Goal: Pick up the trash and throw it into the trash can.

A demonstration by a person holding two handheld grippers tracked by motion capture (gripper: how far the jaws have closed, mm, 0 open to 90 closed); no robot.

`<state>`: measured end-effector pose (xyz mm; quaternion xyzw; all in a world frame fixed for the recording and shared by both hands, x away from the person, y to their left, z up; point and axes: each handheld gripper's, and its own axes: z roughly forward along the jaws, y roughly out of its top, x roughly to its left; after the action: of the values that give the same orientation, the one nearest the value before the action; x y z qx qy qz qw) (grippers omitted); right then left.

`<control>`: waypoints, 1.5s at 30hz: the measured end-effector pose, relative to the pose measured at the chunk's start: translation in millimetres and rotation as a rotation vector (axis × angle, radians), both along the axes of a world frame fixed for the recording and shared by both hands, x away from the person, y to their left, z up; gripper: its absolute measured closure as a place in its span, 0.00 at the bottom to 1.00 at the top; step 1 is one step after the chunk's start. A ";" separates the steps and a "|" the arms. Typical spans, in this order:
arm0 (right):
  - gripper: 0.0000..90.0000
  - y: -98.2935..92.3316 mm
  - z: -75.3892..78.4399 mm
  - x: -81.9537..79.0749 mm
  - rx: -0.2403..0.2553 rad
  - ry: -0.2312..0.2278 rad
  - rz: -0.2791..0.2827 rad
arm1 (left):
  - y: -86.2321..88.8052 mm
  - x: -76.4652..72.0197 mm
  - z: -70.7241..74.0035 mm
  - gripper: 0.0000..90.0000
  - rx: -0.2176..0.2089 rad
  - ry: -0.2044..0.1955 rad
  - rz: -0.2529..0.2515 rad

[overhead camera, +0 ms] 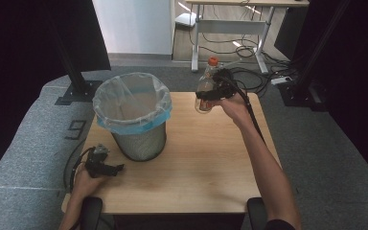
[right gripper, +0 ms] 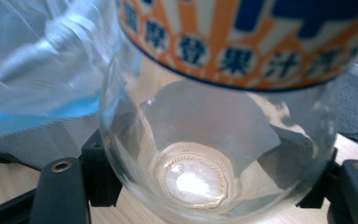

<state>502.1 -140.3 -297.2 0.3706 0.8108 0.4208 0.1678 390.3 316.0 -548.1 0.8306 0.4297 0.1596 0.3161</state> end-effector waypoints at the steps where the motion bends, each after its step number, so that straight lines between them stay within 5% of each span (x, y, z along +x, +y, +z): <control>1: 0.31 3.3 6.6 0.0 0.001 -0.001 0.014 | 0.0 0.0 0.0 0.00 0.000 0.000 0.000; 23: 0.31 54.5 64.8 6.4 -0.019 -0.019 0.096 | -1.1 0.2 0.1 0.00 -0.003 0.004 -0.008; 45: 0.31 100.6 89.4 9.3 0.008 -0.019 0.169 | -1.1 0.2 0.0 0.00 -0.003 0.003 -0.008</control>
<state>511.4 -39.7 -207.8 0.2973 0.8358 0.4404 0.1378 390.5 314.9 -548.2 0.8322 0.4270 0.1563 0.3174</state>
